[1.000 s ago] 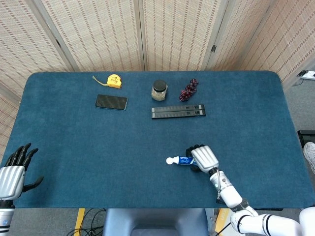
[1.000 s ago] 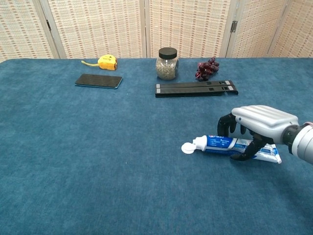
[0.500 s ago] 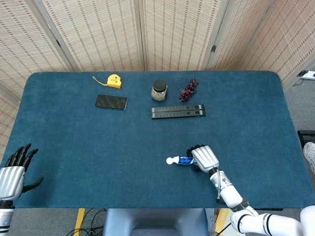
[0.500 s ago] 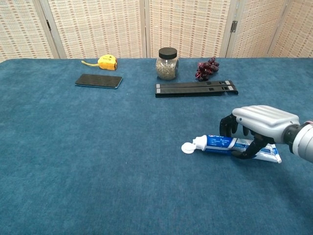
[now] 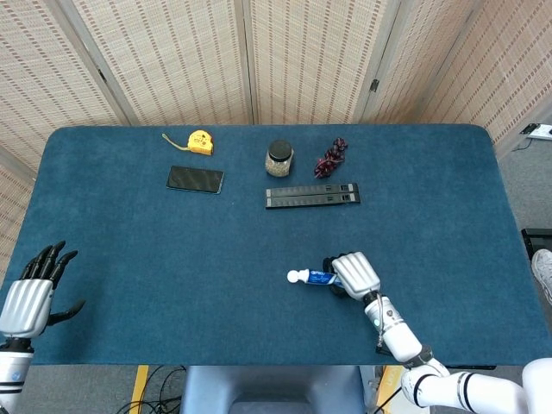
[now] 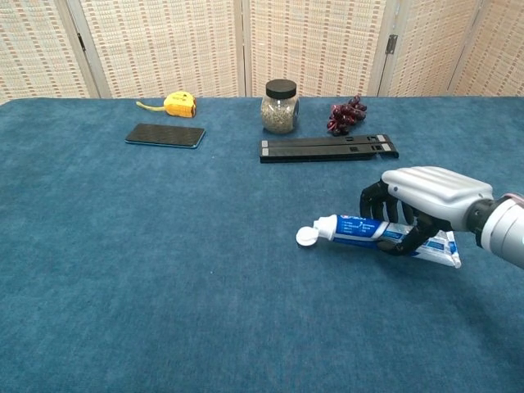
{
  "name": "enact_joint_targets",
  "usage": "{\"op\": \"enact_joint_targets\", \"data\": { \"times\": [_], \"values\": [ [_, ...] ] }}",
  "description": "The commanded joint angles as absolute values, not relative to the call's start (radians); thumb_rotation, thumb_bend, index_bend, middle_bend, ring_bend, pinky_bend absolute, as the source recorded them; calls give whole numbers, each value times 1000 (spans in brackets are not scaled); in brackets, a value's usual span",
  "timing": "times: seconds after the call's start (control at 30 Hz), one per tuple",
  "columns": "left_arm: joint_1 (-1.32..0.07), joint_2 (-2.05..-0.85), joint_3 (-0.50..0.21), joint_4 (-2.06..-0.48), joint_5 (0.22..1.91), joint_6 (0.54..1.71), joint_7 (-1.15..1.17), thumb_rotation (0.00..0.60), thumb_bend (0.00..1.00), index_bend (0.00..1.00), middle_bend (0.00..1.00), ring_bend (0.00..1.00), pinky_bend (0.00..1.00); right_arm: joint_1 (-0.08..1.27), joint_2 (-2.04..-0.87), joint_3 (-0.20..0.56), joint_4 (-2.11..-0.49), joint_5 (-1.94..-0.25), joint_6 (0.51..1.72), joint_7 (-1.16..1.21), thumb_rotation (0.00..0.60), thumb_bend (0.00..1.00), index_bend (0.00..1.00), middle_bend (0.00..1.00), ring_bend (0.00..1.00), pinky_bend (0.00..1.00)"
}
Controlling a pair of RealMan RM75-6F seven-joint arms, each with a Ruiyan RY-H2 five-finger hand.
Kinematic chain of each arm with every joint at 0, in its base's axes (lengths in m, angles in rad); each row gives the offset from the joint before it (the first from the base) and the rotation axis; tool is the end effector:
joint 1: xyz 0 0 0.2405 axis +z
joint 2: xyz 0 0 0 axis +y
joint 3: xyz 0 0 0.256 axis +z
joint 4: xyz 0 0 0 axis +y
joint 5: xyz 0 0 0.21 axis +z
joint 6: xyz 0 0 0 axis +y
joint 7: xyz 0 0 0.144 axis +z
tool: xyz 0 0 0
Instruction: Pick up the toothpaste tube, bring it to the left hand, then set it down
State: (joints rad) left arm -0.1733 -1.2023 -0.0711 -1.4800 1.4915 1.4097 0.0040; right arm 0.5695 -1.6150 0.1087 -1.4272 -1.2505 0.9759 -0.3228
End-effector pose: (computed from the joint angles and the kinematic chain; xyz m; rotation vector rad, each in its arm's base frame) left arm -0.3160 0.2155 0.1387 -1.4601 -0.8532 -0.8952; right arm -0.1945 -0.2945 -0.0424 1.8933 -1.0053 0.8510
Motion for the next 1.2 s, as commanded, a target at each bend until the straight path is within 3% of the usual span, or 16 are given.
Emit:
{"op": "enact_joint_targets", "data": {
  "times": [0.03,0.37,0.7,0.77,0.93,1.03,1.2],
  "values": [
    [-215,-1202,-96,-1470,1490,1366,-37,600,231,167,61,51,169,575,-1601,122,-1439,-1291,987,-239,600,647,609,596,511,521],
    [-333,-1163,-164,-1532,1457,1233,-240,600,225,80,62,60,172,597,-1568,144,-1459,-1432,1039,13,600,696,622,608,527,540],
    [-423,-1113,-243,-1640,1372,1089,-594,591,129,75,62,60,189,636,-1599,142,-1423,-1563,1104,249,600,696,629,610,531,552],
    [-432,-1115,-255,-1648,1364,1080,-655,532,108,76,62,60,192,643,-1615,143,-1407,-1577,1119,287,600,696,629,610,531,552],
    [-450,-1131,-277,-1662,1364,1070,-800,226,48,77,62,60,194,666,-1665,145,-1355,-1603,1141,339,600,696,630,610,531,552],
    [-462,-1144,-282,-1669,1369,1068,-837,100,28,77,62,60,194,679,-1696,154,-1333,-1604,1153,371,600,695,630,610,531,552],
    [-485,-1171,-296,-1700,1339,1054,-860,63,23,74,62,60,194,704,-1757,179,-1289,-1602,1179,433,600,695,631,610,531,552]
  ]
}}
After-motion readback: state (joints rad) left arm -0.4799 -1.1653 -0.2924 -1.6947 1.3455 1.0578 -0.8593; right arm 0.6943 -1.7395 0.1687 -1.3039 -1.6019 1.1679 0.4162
